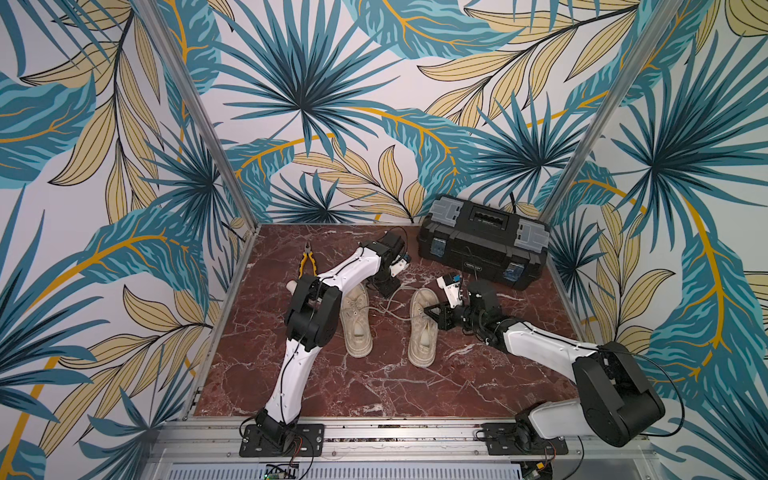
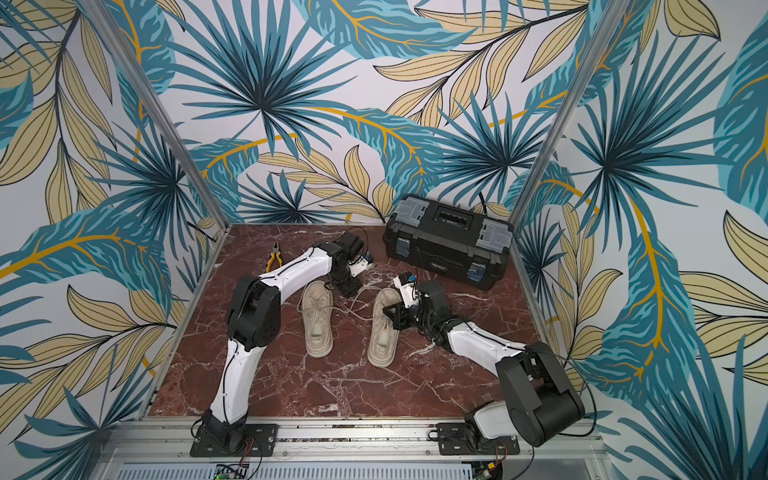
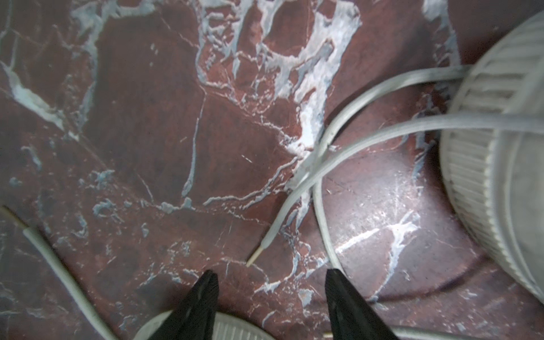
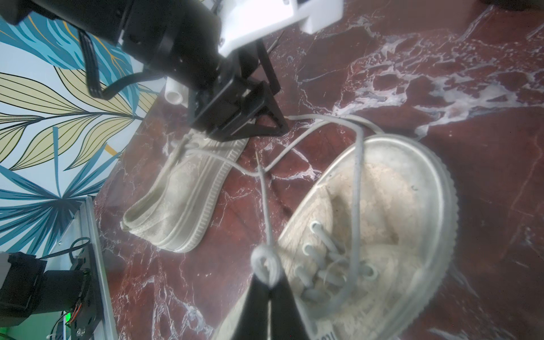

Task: Tie the shoes
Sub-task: Wrap the shoelace around the shoelace.

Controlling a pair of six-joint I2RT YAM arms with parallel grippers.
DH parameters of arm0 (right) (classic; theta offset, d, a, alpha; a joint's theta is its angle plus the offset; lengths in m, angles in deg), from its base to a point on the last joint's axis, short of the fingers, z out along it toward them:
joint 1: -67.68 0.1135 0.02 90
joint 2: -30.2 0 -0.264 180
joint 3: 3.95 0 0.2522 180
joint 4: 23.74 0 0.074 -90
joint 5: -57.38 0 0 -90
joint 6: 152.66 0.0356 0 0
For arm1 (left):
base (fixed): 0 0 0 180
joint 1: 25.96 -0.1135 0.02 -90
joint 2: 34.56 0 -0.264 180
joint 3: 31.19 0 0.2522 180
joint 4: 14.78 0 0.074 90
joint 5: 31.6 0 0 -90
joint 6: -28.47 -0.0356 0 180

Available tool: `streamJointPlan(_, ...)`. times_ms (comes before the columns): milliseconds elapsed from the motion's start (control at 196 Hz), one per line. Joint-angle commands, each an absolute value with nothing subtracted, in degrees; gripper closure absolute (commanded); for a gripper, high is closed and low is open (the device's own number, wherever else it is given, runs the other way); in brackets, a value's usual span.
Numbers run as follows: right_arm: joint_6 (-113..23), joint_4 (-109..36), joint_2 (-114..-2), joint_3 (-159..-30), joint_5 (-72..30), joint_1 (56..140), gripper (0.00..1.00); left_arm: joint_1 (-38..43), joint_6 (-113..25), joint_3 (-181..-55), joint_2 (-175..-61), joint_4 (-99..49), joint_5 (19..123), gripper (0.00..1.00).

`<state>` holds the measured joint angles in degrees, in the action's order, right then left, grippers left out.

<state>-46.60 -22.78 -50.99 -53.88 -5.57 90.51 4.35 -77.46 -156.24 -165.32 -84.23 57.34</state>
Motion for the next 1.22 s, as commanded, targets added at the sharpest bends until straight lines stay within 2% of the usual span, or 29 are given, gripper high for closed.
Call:
streamJointPlan(0, -46.7, -22.6, -50.7, -54.6, -5.2, 90.8, 1.00, 4.1, -79.1, -160.3, -167.3, -85.3, 57.7, 0.39)
streamJointPlan(342, -46.9, -23.0, -51.1, -54.5, -5.8, 90.8, 1.00, 3.6, -78.1, -160.8, -170.9, -84.6, 60.4, 0.54)
streamJointPlan(612, -46.3, -23.2, -51.3, -54.7, -6.1, 90.8, 1.00, 3.5, -77.2, -156.4, -168.7, -80.8, 61.8, 0.84)
streamJointPlan(856, -44.9, -23.4, -50.7, -54.9, -7.0, 90.8, 1.00, 3.4, -75.6, -150.7, -156.6, -75.8, 62.9, 0.97)
streamJointPlan(1218, -43.1, -26.1, -48.9, -56.3, -9.2, 90.9, 1.00, 3.6, -68.9, -128.3, -129.0, -68.2, 60.4, 1.00)
